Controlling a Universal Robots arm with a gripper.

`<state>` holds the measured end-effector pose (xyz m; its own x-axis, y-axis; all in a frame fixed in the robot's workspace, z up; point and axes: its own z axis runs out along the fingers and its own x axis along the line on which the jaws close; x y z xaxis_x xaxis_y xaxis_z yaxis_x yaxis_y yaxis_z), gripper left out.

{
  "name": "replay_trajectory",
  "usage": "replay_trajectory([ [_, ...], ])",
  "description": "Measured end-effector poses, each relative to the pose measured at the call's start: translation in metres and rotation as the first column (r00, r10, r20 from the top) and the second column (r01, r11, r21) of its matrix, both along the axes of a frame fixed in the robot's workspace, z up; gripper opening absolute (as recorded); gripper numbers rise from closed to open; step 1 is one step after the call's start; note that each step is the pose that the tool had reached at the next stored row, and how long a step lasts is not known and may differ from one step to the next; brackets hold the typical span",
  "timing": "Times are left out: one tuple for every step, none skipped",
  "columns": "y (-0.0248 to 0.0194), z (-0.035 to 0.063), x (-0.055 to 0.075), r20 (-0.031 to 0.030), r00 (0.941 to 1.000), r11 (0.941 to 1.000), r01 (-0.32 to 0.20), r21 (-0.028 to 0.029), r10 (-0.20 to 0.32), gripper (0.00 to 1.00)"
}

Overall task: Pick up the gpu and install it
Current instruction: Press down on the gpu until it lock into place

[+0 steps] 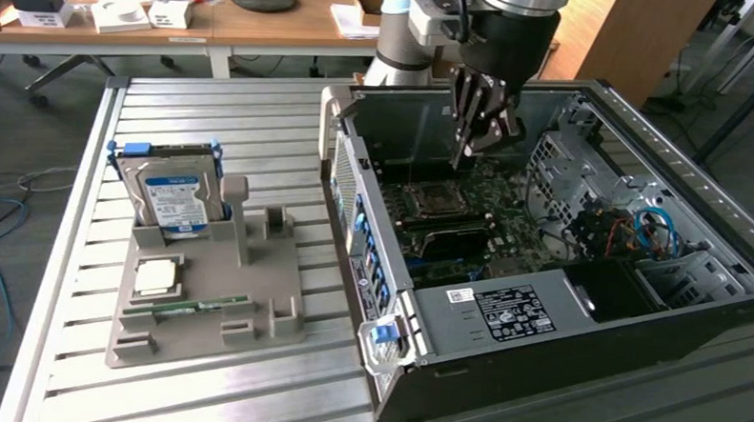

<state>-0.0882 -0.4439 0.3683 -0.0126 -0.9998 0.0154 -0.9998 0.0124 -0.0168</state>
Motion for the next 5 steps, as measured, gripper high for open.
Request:
replay_trajectory([
  [0.0,0.0,0.0,0.0,1.0,1.0,0.0,0.0001,0.0,0.11],
  [0.0,0.0001,0.0,0.0,1.0,1.0,0.0,0.0,0.0,0.11],
  [0.0,0.0001,0.0,-0.0001,1.0,1.0,0.0,-0.0001,0.0,0.11],
  [0.0,0.0001,0.0,-0.0001,1.0,1.0,0.0,0.0,0.0,0.11],
  [0.0,0.0001,0.0,-0.0001,1.0,1.0,0.0,-0.0001,0.0,0.11],
])
